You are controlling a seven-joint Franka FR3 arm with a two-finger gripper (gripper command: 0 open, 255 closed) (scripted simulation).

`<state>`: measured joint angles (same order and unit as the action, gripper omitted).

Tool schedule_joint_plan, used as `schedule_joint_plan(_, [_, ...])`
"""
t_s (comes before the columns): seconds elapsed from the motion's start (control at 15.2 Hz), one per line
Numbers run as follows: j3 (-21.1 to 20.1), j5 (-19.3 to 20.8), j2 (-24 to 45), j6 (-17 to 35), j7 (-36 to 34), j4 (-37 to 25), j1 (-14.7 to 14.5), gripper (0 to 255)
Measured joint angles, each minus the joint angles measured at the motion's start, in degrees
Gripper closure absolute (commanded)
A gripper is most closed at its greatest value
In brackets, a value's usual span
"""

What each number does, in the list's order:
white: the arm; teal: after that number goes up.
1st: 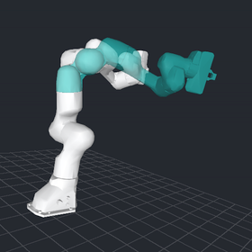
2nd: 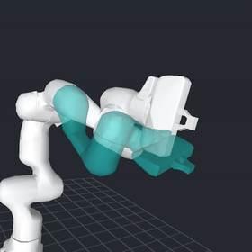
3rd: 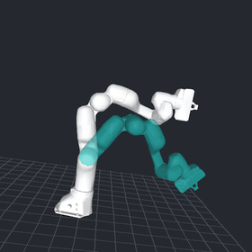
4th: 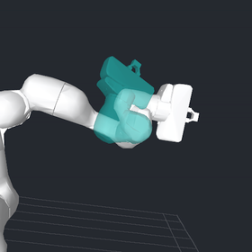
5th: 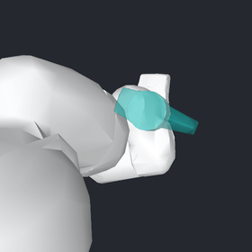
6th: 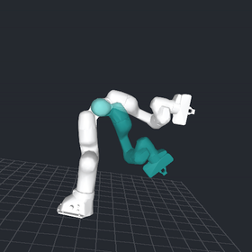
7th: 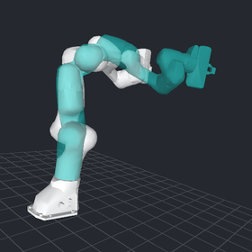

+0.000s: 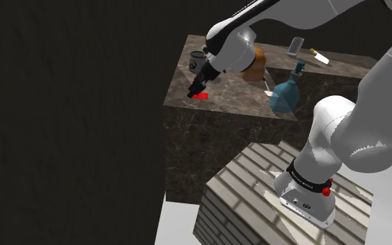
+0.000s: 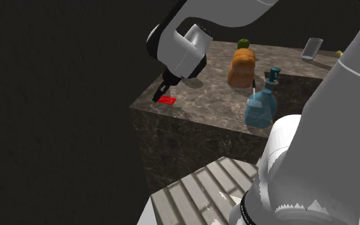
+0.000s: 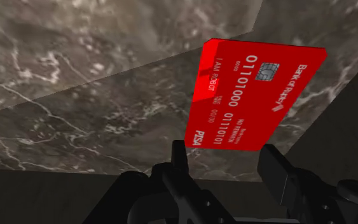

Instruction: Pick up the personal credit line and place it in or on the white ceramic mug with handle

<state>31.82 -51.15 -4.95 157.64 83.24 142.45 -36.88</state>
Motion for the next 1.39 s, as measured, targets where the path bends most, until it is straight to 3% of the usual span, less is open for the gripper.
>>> schedule_joint_plan(0.66, [-2.98,15.86,-7.17,-3.98,-14.04,-0.32,4.5,255])
schedule_joint_plan(1.39, [-6.61,25.68,-12.23,-10.82,-23.9,-3.69,8.73,255])
